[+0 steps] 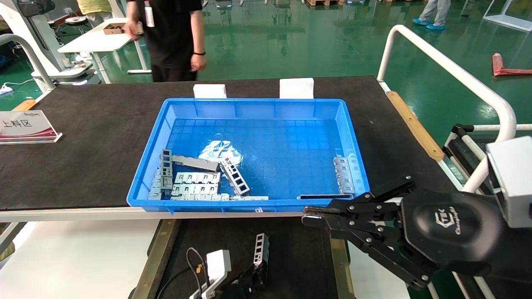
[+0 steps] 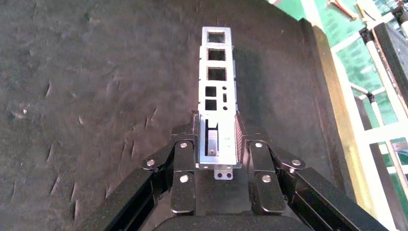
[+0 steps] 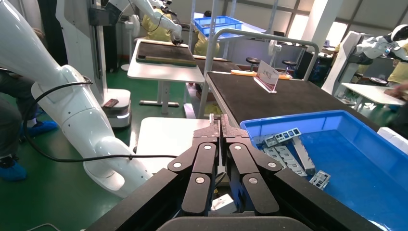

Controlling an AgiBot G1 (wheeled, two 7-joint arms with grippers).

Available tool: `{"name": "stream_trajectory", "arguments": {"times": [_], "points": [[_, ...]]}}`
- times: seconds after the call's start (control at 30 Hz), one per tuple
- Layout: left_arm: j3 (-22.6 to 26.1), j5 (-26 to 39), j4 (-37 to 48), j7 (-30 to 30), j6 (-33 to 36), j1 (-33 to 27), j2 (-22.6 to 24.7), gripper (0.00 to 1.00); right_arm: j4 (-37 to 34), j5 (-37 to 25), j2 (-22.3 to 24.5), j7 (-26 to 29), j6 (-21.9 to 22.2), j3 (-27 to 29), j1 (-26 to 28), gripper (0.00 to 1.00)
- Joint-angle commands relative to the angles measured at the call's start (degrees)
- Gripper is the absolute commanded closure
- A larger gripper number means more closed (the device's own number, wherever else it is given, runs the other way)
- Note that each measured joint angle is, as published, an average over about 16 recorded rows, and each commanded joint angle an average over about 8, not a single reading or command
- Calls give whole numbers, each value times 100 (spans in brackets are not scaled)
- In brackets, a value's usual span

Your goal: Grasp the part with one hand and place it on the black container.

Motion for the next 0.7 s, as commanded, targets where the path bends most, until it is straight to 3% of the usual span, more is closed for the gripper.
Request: {"name": "stream_trajectory", "arguments": {"times": [0.03, 0.4, 0.7], "points": [[-7, 17, 15, -13, 14, 20, 6, 0, 0, 0, 0, 0, 0, 0, 0, 0], [-48, 150, -89, -13, 16, 59, -23, 0, 0, 0, 0, 0, 0, 0, 0, 0], [-64, 503, -492, 102, 215, 95, -336, 0, 0, 0, 0, 0, 0, -1, 0, 0]]}}
